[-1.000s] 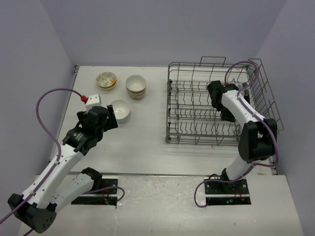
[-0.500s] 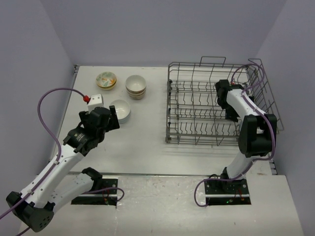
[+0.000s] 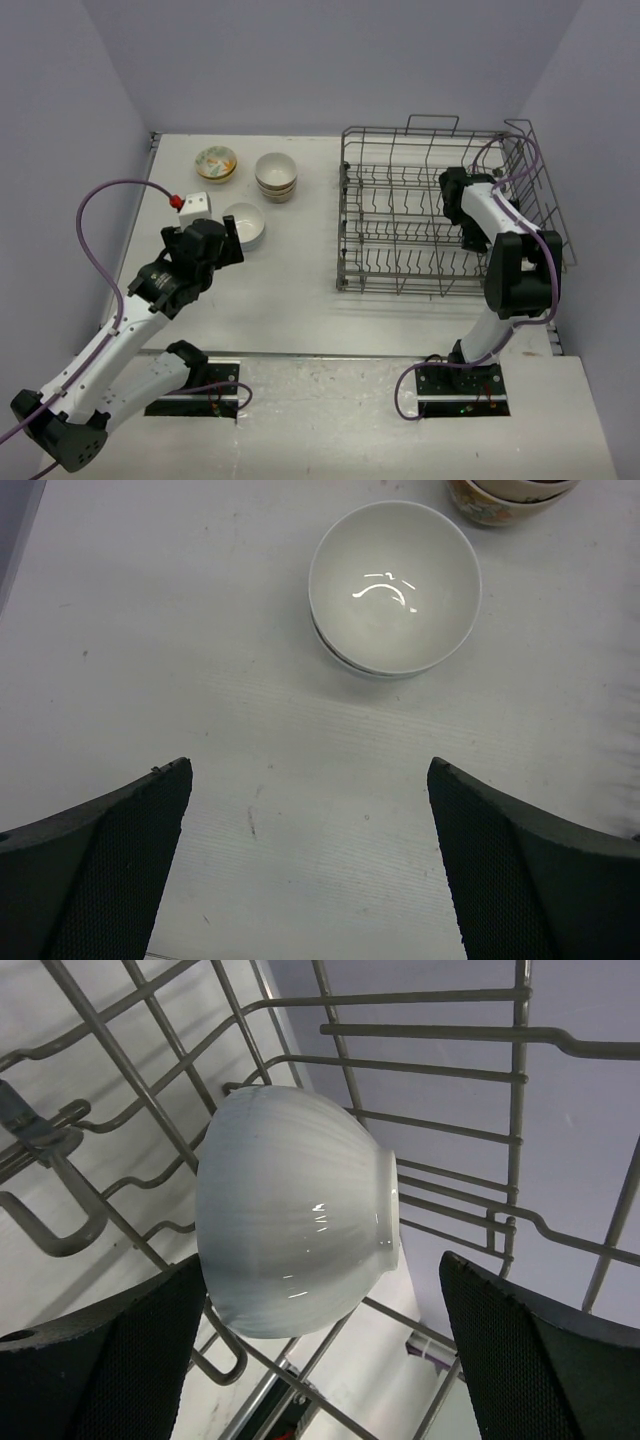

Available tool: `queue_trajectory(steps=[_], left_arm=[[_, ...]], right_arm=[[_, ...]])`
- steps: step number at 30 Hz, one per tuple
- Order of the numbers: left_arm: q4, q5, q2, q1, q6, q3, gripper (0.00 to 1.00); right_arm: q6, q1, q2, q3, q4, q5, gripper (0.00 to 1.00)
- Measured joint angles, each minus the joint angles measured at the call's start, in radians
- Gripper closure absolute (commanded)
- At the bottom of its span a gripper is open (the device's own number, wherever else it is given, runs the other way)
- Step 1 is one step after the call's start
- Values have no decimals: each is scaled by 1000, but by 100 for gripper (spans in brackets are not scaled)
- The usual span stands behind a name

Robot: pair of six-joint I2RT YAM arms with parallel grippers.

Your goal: Unload the bowls from the dish rack

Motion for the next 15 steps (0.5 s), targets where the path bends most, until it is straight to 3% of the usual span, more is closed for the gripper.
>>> queue_trajectory(steps=[8,14,15], left_arm=[[-1,0,-5,-6,0,0,0],[-2,0,-5,-6,0,0,0],[-2,0,-5,-7,0,0,0]], right_arm=[[24,-3,0,0,-45,41,4],[25,-4,0,0,-49,59,12],[24,-5,-1,0,-49,63,17]])
